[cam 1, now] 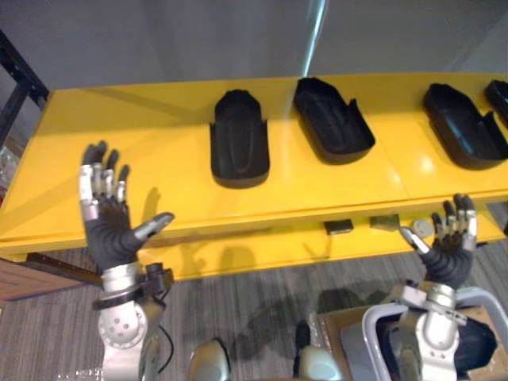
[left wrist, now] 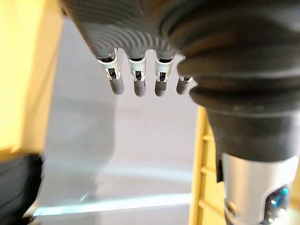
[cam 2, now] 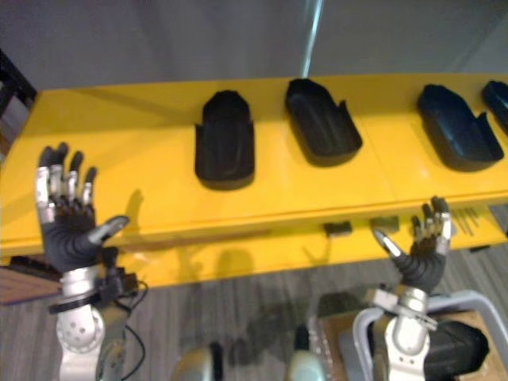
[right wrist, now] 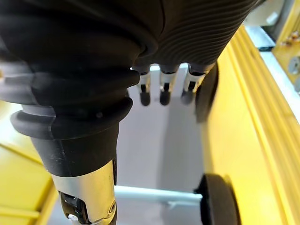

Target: Walk over and take plastic housings, then place them on the shelf

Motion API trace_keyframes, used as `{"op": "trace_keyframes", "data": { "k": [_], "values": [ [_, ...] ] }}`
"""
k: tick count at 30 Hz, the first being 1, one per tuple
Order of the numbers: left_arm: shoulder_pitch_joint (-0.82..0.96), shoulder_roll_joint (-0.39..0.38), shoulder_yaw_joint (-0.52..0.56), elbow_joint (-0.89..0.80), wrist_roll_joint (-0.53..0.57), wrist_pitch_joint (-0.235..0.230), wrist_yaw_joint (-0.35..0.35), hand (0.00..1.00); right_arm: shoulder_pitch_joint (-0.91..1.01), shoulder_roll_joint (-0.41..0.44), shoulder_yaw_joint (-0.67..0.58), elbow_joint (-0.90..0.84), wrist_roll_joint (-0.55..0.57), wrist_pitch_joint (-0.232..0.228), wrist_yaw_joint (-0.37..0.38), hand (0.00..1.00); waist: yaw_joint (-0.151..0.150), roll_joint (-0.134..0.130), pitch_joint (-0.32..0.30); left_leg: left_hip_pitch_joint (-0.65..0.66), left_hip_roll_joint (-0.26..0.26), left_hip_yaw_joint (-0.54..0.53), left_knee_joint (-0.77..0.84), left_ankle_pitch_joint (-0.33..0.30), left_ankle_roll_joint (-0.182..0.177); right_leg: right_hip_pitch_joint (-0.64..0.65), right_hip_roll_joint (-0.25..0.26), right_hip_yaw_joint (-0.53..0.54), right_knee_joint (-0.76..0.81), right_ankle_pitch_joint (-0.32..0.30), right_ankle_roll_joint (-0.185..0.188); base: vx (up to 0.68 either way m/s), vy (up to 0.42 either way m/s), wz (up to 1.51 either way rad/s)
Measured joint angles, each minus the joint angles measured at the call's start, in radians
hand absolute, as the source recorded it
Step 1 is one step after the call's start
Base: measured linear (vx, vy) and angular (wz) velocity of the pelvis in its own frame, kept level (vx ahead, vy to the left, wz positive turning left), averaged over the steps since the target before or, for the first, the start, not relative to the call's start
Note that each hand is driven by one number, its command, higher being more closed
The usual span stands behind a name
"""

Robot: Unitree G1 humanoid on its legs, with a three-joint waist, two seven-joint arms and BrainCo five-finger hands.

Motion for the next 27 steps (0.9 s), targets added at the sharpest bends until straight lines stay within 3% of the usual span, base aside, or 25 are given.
{"op": "trace_keyframes", "data": {
  "k": [4,7,16,22,27],
  "values": [
    [-0.004,0.006,-0.101,0.022,-0.017,0.045,-0.085,1.00,-0.009,-0.032,0.029,0.000,-0.001,0.035,-0.006,0.00,0.001,0.004,0.004,-0.017,0.003,0.007,0.006,-0.002,-0.001,-0.015,0.000,0.000,0.001,0.000,0.000,0.03,0.015,0.00],
    [-0.011,0.008,-0.170,0.046,-0.017,0.085,-0.106,1.00,-0.003,-0.033,0.035,0.000,-0.001,0.036,-0.005,0.00,-0.003,0.006,0.004,-0.013,0.011,0.031,0.015,-0.006,-0.008,-0.013,0.001,0.003,0.001,0.000,0.000,0.03,0.025,-0.06],
    [-0.067,0.045,-0.304,0.159,-0.019,0.204,-0.108,1.00,0.021,-0.062,0.063,0.000,0.006,0.036,-0.005,0.00,-0.006,0.007,0.005,-0.010,0.023,0.072,0.044,-0.030,0.000,-0.015,0.002,0.032,0.001,0.004,0.004,-0.01,0.033,-0.09],
    [-0.222,0.043,-0.387,0.320,-0.015,0.281,0.015,1.00,-0.004,-0.071,0.129,0.004,0.019,0.040,0.002,0.00,-0.011,0.004,0.003,-0.010,0.042,0.080,0.063,-0.037,-0.007,-0.016,0.019,0.048,0.001,0.006,0.002,0.00,0.010,-0.06],
    [-0.321,0.042,-0.407,0.405,-0.013,0.281,0.099,1.00,-0.032,-0.072,0.157,0.027,0.019,0.042,0.010,0.00,-0.028,0.001,0.001,0.005,0.047,0.100,0.058,-0.037,-0.007,-0.018,0.024,0.065,0.005,0.007,0.001,0.00,0.011,-0.11]
  ]
}}
